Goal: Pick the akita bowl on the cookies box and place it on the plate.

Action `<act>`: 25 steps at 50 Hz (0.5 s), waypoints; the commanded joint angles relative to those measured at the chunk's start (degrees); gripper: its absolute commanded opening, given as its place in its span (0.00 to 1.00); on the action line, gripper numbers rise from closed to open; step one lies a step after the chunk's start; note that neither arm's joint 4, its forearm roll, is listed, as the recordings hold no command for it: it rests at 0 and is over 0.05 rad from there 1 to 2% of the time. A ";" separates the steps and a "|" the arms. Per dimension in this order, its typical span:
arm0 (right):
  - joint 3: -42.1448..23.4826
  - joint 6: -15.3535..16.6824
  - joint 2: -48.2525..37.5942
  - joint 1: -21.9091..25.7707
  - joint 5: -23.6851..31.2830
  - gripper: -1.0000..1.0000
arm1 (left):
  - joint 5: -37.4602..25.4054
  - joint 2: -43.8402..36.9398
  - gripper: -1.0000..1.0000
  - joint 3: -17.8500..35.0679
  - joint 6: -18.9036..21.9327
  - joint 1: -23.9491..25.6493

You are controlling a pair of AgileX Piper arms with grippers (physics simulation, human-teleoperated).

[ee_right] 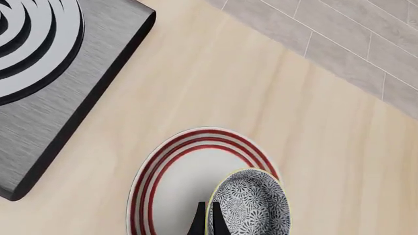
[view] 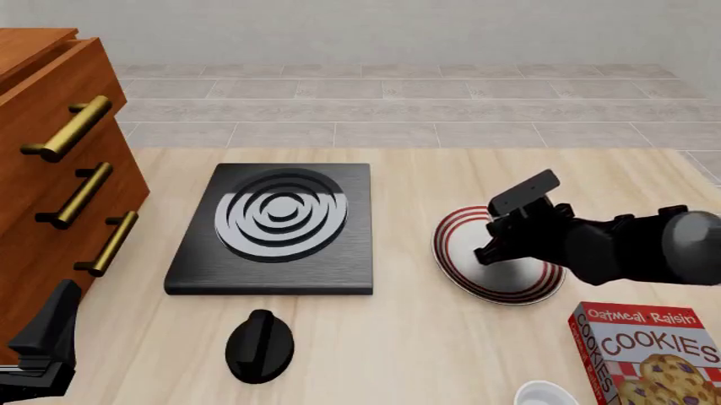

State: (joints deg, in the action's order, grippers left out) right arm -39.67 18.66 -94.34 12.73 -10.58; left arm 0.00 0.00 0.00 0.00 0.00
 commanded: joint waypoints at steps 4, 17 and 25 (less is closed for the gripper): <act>-0.46 -0.64 -1.75 0.54 -1.37 0.00 | 0.00 0.00 1.00 0.00 0.00 0.00; -0.60 -1.24 -3.04 0.58 -2.41 0.00 | 0.00 0.00 1.00 0.00 0.00 0.00; -0.50 -1.88 -3.85 0.86 -3.10 0.00 | 0.00 0.00 1.00 0.00 0.00 0.00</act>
State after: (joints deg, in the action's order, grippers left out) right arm -39.92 17.48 -97.37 13.38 -12.80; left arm 0.00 0.00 0.00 0.00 0.00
